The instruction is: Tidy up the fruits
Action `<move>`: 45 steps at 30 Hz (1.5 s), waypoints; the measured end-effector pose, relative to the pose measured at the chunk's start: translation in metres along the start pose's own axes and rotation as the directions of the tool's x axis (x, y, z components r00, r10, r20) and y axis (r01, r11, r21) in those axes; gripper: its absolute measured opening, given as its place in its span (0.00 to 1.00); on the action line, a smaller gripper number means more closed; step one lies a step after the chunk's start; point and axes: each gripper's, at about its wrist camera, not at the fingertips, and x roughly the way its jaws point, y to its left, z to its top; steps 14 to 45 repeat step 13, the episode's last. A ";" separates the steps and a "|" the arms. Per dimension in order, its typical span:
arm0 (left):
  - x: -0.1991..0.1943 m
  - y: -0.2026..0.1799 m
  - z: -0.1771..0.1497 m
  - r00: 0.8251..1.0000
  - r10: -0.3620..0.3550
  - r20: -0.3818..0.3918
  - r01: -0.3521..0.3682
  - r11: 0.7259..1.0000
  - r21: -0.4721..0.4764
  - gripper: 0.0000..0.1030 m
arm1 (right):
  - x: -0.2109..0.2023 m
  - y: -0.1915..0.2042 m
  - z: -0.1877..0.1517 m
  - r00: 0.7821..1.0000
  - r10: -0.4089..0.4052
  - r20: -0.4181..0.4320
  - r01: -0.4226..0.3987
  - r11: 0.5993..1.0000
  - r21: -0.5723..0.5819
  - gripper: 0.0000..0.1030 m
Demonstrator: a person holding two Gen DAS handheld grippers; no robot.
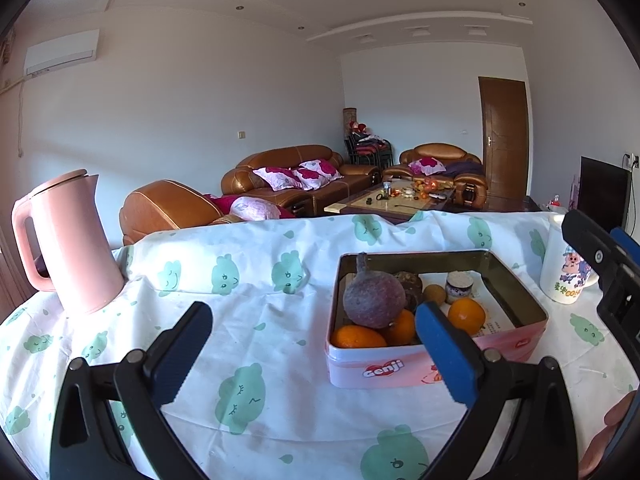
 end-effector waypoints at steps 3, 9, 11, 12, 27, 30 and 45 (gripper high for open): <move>0.001 0.000 0.000 1.000 0.000 -0.003 0.000 1.000 0.001 1.00 | 0.000 0.000 0.000 1.000 0.000 -0.001 0.000 1.000 -0.001 0.72; 0.004 0.003 0.000 1.000 -0.020 -0.013 0.020 1.000 -0.019 1.00 | 0.000 0.000 0.000 1.000 -0.001 -0.002 0.001 1.000 -0.003 0.72; 0.004 0.003 -0.001 1.000 -0.021 -0.013 0.020 1.000 -0.019 1.00 | 0.000 -0.001 -0.001 1.000 0.000 -0.004 0.000 1.000 -0.005 0.72; 0.004 0.003 -0.001 1.000 -0.020 -0.014 0.020 1.000 -0.018 1.00 | 0.001 -0.001 -0.001 1.000 0.000 -0.006 0.000 1.000 -0.006 0.72; 0.004 0.003 -0.001 1.000 -0.016 -0.014 0.016 1.000 -0.018 1.00 | 0.001 -0.002 -0.001 1.000 0.000 -0.008 0.000 1.000 -0.007 0.72; 0.004 0.003 -0.001 1.000 -0.016 -0.014 0.016 1.000 -0.018 1.00 | 0.001 -0.002 -0.001 1.000 0.000 -0.008 0.000 1.000 -0.007 0.72; 0.004 0.003 -0.001 1.000 -0.016 -0.014 0.016 1.000 -0.018 1.00 | 0.001 -0.002 -0.001 1.000 0.000 -0.008 0.000 1.000 -0.007 0.72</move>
